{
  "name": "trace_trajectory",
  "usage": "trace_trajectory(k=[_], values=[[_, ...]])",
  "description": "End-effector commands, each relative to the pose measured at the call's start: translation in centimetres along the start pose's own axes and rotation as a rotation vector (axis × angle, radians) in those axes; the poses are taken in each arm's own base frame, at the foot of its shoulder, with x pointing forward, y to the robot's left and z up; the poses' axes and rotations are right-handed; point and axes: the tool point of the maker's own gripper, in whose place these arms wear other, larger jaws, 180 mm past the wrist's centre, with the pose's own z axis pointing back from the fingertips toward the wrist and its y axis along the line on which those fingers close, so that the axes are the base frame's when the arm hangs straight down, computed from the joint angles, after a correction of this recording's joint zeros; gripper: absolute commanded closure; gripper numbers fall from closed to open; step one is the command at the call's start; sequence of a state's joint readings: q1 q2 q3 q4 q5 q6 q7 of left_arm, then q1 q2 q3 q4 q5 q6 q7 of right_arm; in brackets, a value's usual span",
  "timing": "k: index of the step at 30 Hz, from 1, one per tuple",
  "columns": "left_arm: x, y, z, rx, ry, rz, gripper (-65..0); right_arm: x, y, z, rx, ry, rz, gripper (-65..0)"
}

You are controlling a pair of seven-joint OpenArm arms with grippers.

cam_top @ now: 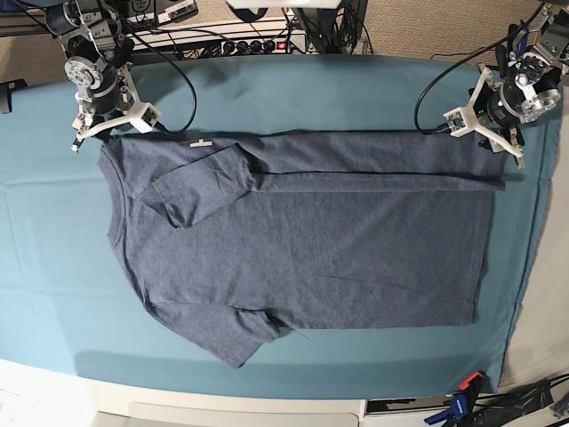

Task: Fold the T-shirt properly
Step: 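Open both grippers and lift them off the folded strip, then lower both grippers and pinch the folded shirt edge again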

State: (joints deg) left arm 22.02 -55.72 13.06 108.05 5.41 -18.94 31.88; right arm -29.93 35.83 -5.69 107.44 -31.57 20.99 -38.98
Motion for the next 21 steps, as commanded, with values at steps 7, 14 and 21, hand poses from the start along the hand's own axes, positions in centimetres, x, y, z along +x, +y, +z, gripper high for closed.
trace_trajectory(k=[7, 14, 21], values=[[0.0, 0.7, 0.3, 0.011, -0.006, -0.015, -27.9, 0.1, -3.2, -1.1, -0.072, -0.003, -0.031, -23.2], [0.0, 0.7, 0.3, 0.011, -0.006, -0.015, -27.9, -0.8, -3.0, -2.2, -0.050, 0.023, -0.039, -23.2], [0.0, 0.6, 0.3, 0.011, -0.001, -0.015, -27.9, -1.0, -1.5, -2.1, 0.023, 0.034, -0.038, -23.2]])
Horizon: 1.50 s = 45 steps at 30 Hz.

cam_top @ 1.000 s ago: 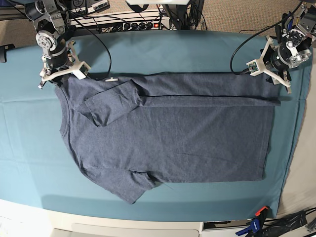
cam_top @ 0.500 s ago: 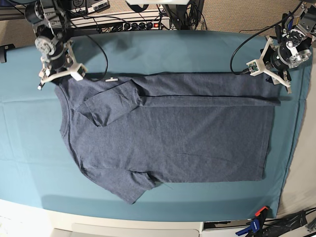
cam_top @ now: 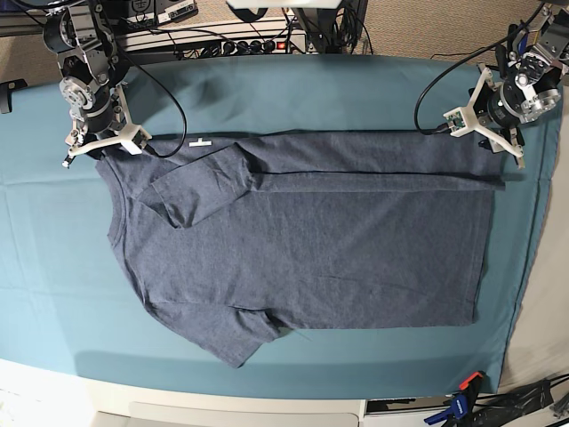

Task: Fold the T-shirt properly
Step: 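Lower both grippers and pinch the folded shirt edge again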

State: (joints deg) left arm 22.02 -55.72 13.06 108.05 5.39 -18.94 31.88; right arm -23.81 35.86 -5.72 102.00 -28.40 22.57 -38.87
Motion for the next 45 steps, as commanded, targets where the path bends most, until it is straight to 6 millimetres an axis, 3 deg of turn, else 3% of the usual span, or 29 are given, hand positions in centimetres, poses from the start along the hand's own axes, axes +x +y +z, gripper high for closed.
trace_trajectory(k=[1, 4, 12, 16, 26, 36, 38, 41, 45], values=[[0.0, 0.6, 0.3, 0.011, -0.001, -0.015, -27.9, -0.6, -0.1, 0.1, 0.011, 0.020, 0.014, -23.4], [0.0, 0.6, 0.3, 0.011, -0.001, -0.015, -27.9, -1.0, 0.4, 0.3, 0.043, 0.047, -0.035, -28.8], [-0.2, 1.2, 0.3, 0.043, 0.008, -0.023, -27.9, 0.1, 0.7, 0.7, 0.074, 0.007, -0.049, -29.0], [-0.2, 1.2, 0.3, 0.042, 0.008, -0.023, -27.9, 0.5, 2.1, 0.8, 0.146, -0.013, 0.010, -29.0], [-0.2, 1.2, 0.3, 0.042, 0.007, -0.023, -27.9, 4.5, 6.6, 1.5, 0.203, -0.126, 0.182, -29.0], [-0.2, 1.2, 0.3, 0.042, 0.006, -0.022, -27.9, 4.1, 2.8, 1.0, 0.000, -0.062, 0.142, -28.6], [-0.2, 1.2, 0.3, 0.042, 0.007, -0.022, -27.9, 4.1, 2.6, 0.9, -0.004, -0.058, 0.141, -20.8], [-0.2, 1.2, 0.3, 0.043, 0.007, -0.023, -27.9, 3.6, 2.1, 0.9, -0.030, -0.030, 0.166, 0.0], [-0.3, 1.4, 0.3, 0.054, 0.016, -0.042, -27.9, 3.4, 1.4, 1.0, -0.068, -0.013, 0.199, 0.0]])
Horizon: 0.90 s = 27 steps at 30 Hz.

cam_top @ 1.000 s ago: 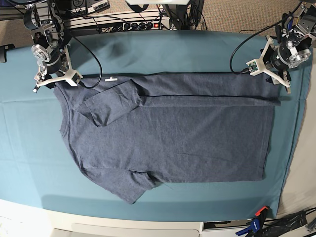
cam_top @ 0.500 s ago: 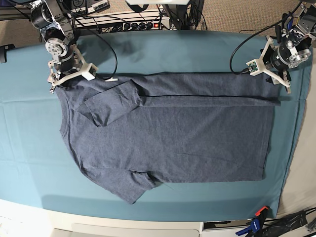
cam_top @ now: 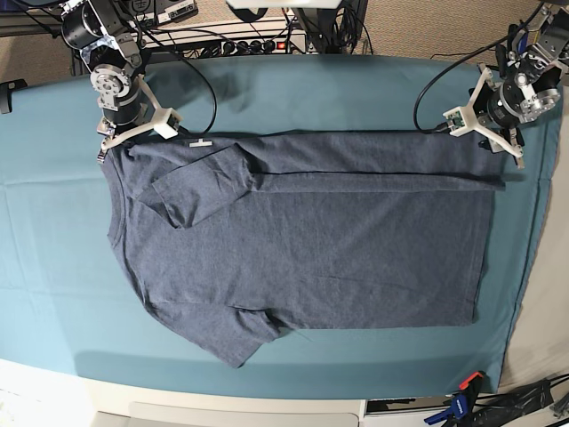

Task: Fold the T-shirt properly
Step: 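Lower both grippers and pinch the folded shirt edge again, then pull the held folded edge toward the arm bases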

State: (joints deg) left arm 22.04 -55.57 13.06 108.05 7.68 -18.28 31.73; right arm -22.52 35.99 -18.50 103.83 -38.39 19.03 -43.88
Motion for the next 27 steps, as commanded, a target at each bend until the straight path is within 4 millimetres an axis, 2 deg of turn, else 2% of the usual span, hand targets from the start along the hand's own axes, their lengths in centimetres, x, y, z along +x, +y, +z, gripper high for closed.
trace_trajectory(k=[1, 5, 9, 18, 23, 24, 27], values=[[-0.3, 1.1, 0.3, 0.035, 0.014, -0.039, -27.9, -0.3, -0.8, 0.1, -0.028, 0.005, 0.008, 0.0], [-1.0, 2.2, 0.4, 0.089, 0.053, -0.127, -28.0, -0.3, -2.3, 0.0, -0.093, 0.010, -0.009, 0.0], [-1.6, 2.2, 0.3, 0.083, 0.071, -0.141, -28.0, -0.1, -3.1, -0.1, -0.114, 0.005, -0.020, 0.0], [-3.3, 1.2, -0.8, 0.044, 0.077, -0.120, -27.9, -0.1, -3.2, -0.1, -0.116, 0.002, -0.021, 0.0], [-3.5, 0.8, -0.9, 0.028, 0.071, -0.095, -27.0, -0.1, -3.2, -0.1, -0.116, 0.001, -0.021, 0.0], [-3.5, 0.8, -0.9, 0.027, 0.070, -0.092, -22.7, -0.1, -3.2, -0.1, -0.116, 0.002, -0.021, 0.0], [-3.4, 0.7, -0.9, 0.022, 0.067, -0.084, -1.6, -0.2, -3.2, -0.1, -0.116, 0.010, -0.021, 0.0]])
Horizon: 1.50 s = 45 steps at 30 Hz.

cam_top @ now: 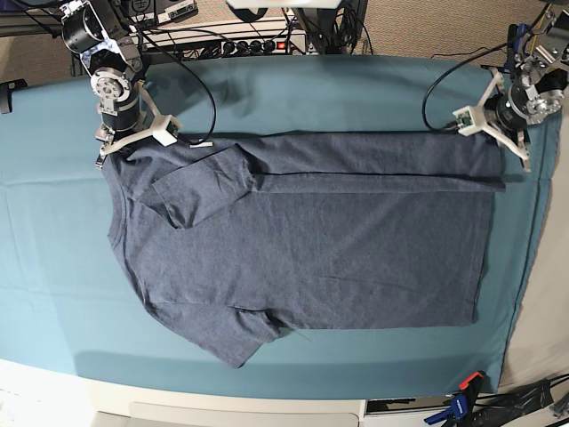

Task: Fold the T-shirt properly
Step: 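Pull the held folded edge toward the arm bases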

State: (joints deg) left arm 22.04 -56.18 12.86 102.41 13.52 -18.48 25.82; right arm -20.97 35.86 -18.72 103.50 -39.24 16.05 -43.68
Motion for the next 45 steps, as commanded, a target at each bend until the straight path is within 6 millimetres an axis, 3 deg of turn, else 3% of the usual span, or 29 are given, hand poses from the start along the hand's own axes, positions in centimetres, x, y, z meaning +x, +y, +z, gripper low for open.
trace_trajectory(k=[1, 10, 17, 30, 45], values=[[-0.9, 0.4, 0.1, 0.006, 0.034, -0.012, 0.0, -0.5, -1.5, 0.1, -0.050, 0.017, 0.010, 0.0], [-0.6, 0.8, 0.4, 0.020, 0.040, -0.015, 0.0, -1.4, -1.1, 0.2, -0.044, 0.047, 0.027, 0.0], [-0.2, 1.9, 1.1, 0.045, 0.029, 0.009, 0.0, -2.0, -0.5, 1.5, -0.045, 0.058, 0.052, 0.0], [-1.0, 1.3, 1.3, 0.020, 0.069, 0.030, 0.0, -3.1, 2.4, 3.7, -0.014, 0.086, 0.095, 0.0], [-3.5, -2.9, 2.0, -0.020, 0.163, 0.000, 0.0, -4.4, 5.3, 5.4, 0.024, 0.111, 0.151, 0.0]])
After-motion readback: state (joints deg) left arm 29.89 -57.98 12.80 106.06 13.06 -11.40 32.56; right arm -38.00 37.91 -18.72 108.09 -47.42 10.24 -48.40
